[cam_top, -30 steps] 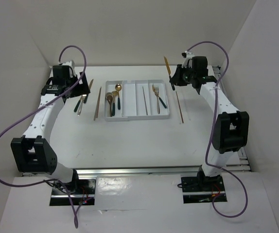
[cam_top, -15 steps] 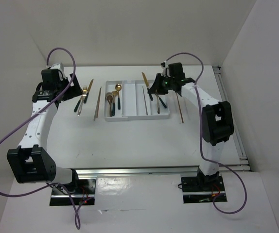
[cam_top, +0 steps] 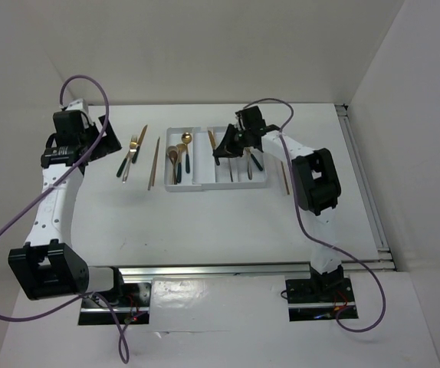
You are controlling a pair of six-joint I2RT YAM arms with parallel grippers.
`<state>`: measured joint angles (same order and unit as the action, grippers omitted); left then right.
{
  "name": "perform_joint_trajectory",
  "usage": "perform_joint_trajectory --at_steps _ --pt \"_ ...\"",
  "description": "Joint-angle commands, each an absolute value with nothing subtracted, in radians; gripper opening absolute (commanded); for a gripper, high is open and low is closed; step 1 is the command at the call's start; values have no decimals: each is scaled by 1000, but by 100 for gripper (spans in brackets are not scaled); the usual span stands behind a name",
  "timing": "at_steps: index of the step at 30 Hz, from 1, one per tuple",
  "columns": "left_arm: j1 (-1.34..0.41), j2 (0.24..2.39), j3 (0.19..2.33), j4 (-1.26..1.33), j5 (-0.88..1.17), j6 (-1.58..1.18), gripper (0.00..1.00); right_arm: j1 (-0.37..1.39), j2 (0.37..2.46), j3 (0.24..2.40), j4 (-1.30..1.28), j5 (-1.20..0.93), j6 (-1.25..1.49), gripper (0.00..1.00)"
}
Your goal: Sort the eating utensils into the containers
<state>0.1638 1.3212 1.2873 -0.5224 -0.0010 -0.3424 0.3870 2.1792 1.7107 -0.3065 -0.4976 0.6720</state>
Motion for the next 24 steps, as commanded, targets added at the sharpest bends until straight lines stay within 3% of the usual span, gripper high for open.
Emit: perform_joint_trajectory --at_steps 1,11,14,16,19,24 --pt "173 1289 1282 -529 -12 -331 99 414 2224 1767 -307 -499 747 0" --pt "183 1289 1282 -538 -3 -322 99 453 2306 1838 -276 -541 785 0" --pt "183 1304 1272 -538 6 -289 99 453 2315 1815 -249 -584 785 32" --pt "183 1342 1272 -564 6 -244 99 453 2303 1815 -239 -584 775 44" --pt "183 1409 1282 -595 6 -183 99 453 2266 1806 -249 -557 730 53" --pt "183 1628 1351 -614 109 -42 95 423 2185 1786 -259 -514 615 56"
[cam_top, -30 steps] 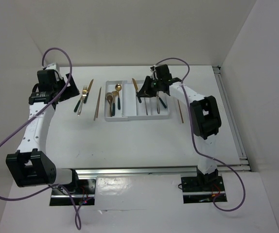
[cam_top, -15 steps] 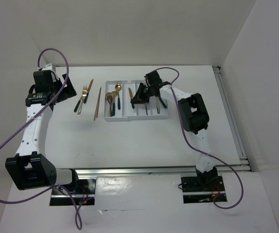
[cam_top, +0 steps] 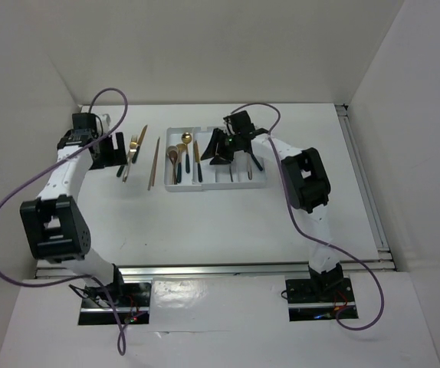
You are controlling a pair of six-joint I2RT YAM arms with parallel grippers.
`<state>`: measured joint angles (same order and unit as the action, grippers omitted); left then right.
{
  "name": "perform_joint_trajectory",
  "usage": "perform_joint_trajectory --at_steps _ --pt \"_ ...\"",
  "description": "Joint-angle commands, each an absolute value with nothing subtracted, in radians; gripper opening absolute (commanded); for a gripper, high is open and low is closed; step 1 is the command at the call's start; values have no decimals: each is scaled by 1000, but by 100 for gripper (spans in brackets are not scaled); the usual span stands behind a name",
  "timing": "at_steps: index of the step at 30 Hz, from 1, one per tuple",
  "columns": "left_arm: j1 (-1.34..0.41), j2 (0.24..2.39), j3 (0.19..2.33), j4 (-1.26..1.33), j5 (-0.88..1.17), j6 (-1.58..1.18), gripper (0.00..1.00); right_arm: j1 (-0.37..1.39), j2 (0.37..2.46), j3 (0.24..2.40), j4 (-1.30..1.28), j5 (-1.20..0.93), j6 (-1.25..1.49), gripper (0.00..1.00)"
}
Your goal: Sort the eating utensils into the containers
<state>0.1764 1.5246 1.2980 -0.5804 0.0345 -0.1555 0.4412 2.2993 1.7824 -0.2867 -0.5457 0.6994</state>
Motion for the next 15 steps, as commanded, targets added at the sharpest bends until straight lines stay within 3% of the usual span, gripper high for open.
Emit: perform_joint_trajectory --at_steps 1,7,10,15 --pt "183 1667 1367 -614 123 -29 92 423 2156 1776 -259 -514 601 56" --pt "183 1951 1590 -678 144 15 55 367 2031 1755 -259 -503 488 54" --pt "183 2063 1690 -687 101 34 41 339 1965 1732 -259 -494 431 53" --pt "173 2147 1753 -687 69 57 37 295 1888 1675 -247 -485 390 53"
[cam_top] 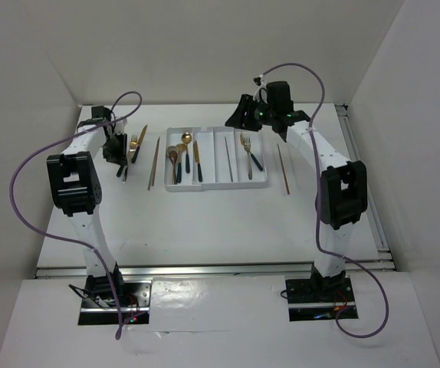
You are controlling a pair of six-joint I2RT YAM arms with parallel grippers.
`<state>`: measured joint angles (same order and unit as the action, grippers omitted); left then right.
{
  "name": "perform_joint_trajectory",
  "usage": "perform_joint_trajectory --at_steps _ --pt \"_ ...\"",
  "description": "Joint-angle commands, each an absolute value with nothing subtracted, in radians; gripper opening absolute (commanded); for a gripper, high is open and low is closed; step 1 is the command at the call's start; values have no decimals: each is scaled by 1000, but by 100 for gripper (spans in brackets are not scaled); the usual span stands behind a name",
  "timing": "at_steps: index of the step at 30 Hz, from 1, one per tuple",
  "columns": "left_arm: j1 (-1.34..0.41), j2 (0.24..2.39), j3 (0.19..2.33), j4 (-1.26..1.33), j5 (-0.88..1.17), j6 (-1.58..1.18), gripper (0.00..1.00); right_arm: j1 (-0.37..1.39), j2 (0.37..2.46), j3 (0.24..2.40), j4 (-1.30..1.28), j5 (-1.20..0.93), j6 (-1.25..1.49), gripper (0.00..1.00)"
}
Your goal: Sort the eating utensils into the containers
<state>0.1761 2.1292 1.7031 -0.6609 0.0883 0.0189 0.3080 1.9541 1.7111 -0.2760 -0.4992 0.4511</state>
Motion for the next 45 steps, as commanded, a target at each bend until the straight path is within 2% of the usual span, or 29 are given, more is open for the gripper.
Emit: perform_joint_trajectory --at_steps 1,10,25,29,32,34,37,45 --pt "163 2158 1765 -687 58 57 37 295 1879 1658 -247 -485 390 53" --pt "152 2183 1751 -666 69 66 37 252 1848 1605 -247 -476 371 52" --pt "132 2189 1707 -646 81 67 39 242 1888 1644 -247 -495 371 51" --pt "123 2227 1727 -646 71 67 30 242 1888 1644 -247 -495 350 51" --pt "123 2249 1750 -661 46 67 17 232 1888 1635 -247 -486 350 51" --pt "123 2240 1738 -652 46 67 15 232 1888 1635 -247 -486 350 51" --pt "123 2217 1738 -652 37 57 0 232 1888 1626 -247 -486 341 49" --pt "181 1973 1759 -661 202 -52 0 232 1855 1606 -247 -428 299 49"
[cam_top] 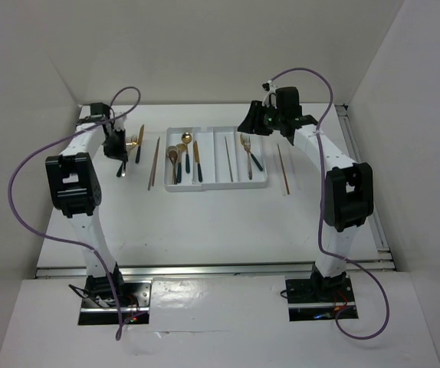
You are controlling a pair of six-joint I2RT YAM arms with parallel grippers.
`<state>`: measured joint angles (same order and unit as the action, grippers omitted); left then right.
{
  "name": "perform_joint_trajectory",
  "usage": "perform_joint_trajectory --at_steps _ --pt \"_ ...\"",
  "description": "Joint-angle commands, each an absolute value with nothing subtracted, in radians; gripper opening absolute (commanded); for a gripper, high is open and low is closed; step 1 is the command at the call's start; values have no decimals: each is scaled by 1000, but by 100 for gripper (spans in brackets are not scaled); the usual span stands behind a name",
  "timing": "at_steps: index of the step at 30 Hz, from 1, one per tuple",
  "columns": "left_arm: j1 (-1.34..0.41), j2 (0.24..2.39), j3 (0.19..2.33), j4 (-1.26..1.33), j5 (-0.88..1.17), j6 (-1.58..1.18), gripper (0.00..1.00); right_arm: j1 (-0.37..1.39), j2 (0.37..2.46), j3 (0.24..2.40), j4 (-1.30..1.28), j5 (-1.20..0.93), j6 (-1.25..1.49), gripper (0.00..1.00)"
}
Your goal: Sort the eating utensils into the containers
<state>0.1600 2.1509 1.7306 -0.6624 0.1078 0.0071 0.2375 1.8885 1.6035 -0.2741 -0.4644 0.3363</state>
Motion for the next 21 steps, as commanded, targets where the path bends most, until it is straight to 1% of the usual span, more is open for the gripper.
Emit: perform_joint_trajectory --at_steps 1,3,4,5,7,8,10,11,12,13,16,17,18,21 --pt "181 1942 1770 -661 227 -92 0 232 1844 1594 -247 -416 288 49" --pt "181 1852 1784 -647 326 -138 0 222 1835 1585 -247 -391 275 51" --pt "181 1824 1784 -628 365 -214 0 213 1822 1585 -247 -365 253 51" --pt "181 1801 1767 -585 468 -251 0 213 1822 1585 -247 -345 241 53" --pt "150 1755 1752 -551 550 -329 0 213 1792 1574 -256 -246 219 58" --pt "132 1744 1720 -525 657 -404 0 201 1783 1574 -267 -218 198 58" --pt "48 1730 1668 -451 734 -489 0 192 1752 1551 -267 -151 167 63" --pt "11 1720 1649 -418 773 -515 0 177 1740 1528 -267 -150 158 63" --pt "-59 1720 1631 -338 788 -546 0 176 1708 1513 -267 -140 158 66" --pt "-93 1720 1615 -298 799 -604 0 163 1689 1496 -267 -117 125 69" --pt "-217 1759 1615 -183 799 -661 0 135 1607 1418 -267 -75 89 76" --pt "-242 1802 1653 -166 784 -690 0 126 1583 1376 -267 -63 69 77" --pt "-265 1828 1672 -150 775 -690 0 126 1560 1356 -276 -49 69 79" --pt "-330 1906 1739 -77 733 -762 0 78 1465 1289 -288 -31 34 79"
